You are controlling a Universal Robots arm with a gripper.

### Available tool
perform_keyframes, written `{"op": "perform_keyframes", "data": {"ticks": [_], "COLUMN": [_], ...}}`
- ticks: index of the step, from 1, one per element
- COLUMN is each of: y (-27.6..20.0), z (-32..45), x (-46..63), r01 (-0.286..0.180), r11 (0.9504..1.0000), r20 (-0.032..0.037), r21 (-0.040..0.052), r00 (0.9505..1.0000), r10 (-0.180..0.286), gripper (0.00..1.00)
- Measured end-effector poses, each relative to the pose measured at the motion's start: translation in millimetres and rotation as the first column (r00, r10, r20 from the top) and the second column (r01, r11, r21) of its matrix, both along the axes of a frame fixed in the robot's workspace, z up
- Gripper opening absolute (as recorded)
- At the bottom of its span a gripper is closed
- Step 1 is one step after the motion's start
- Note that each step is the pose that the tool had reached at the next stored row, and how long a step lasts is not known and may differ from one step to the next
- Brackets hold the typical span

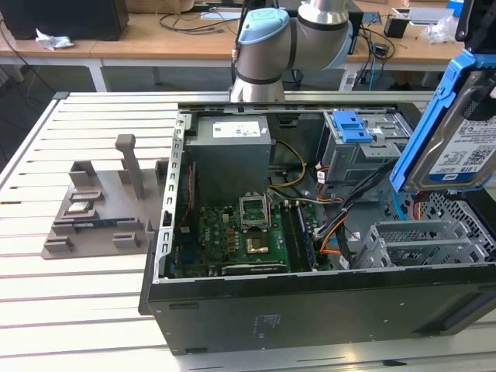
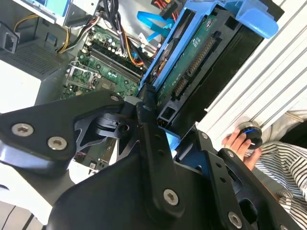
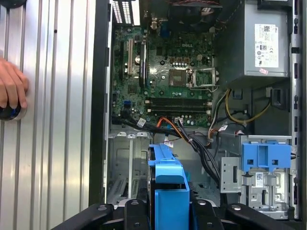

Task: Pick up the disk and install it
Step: 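Pick up the disk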

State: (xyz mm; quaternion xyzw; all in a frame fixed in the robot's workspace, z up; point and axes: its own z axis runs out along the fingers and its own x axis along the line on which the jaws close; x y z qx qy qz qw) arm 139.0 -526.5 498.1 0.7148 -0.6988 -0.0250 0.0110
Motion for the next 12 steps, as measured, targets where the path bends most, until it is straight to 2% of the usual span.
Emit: {"op": "perform_keyframes", "data": {"ticks": [3,7,12], "y": [0.0,-0.9,-1.0], "z": [-1.4,-6.3,-8.8], "x": [5.7,6.7,6.7], "r01": [0.000,0.016,0.101], "r11": [1.0000,0.9999,0.9949], "r20": [-0.0001,-0.0001,-0.0001], "r21": [-0.0001,-0.0002,-0.0006], "r00": [1.0000,0.9999,0.9949], "r10": [0.000,-0.016,-0.101], "gripper": [0.37,0.37,0.37]}}
